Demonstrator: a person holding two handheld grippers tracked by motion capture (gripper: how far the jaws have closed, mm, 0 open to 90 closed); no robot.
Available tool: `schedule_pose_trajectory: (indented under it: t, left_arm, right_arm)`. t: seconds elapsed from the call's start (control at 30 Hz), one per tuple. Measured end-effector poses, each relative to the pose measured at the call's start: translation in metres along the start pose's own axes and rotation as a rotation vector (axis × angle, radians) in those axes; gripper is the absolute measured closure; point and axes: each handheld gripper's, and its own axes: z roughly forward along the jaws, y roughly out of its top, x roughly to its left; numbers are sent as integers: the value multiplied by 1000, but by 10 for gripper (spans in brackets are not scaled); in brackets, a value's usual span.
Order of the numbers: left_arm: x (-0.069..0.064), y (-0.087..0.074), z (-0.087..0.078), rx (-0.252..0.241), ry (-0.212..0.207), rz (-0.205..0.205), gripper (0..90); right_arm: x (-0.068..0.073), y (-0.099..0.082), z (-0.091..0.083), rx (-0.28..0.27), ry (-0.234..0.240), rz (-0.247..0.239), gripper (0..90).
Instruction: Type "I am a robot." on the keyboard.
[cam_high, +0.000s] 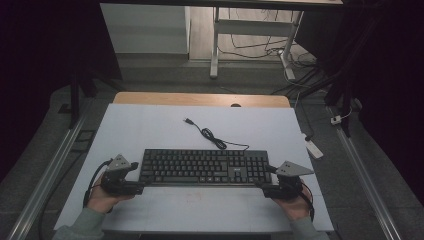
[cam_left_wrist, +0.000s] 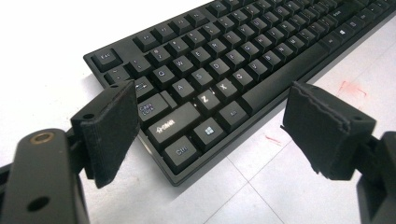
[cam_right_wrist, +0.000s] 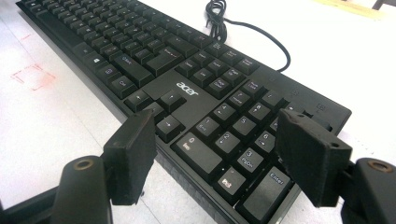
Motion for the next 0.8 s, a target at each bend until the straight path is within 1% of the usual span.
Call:
schedule_pose_trajectory:
  t: [0.1, 0.2, 0.5, 0.57, 0.63, 0.67, 0.8]
  left_arm:
    - [0, 0, -1, -2, 1, -3, 188]
    - [0, 0, -1, -3, 2, -3, 189]
    - [0, 0, -1, -8, 6, -2, 193]
    - [0, 0, -1, -10, 6, -1, 195]
    - [0, 1, -2, -11, 6, 0, 197]
    - [0, 1, -2, -11, 6, 0, 198]
    - [1, 1, -1, -11, 5, 2, 203]
  right_arm:
    - [0, 0, 0, 8, -5, 1, 298]
    - [0, 0, 0, -2, 1, 5, 298]
    - [1, 0, 0, 2, 2, 7, 298]
    - [1, 1, 0, 5, -7, 6, 298]
    - [1, 1, 1, 5, -6, 6, 299]
    - [1, 1, 1, 1, 2, 8, 298]
    - [2, 2, 2, 4, 2, 4, 299]
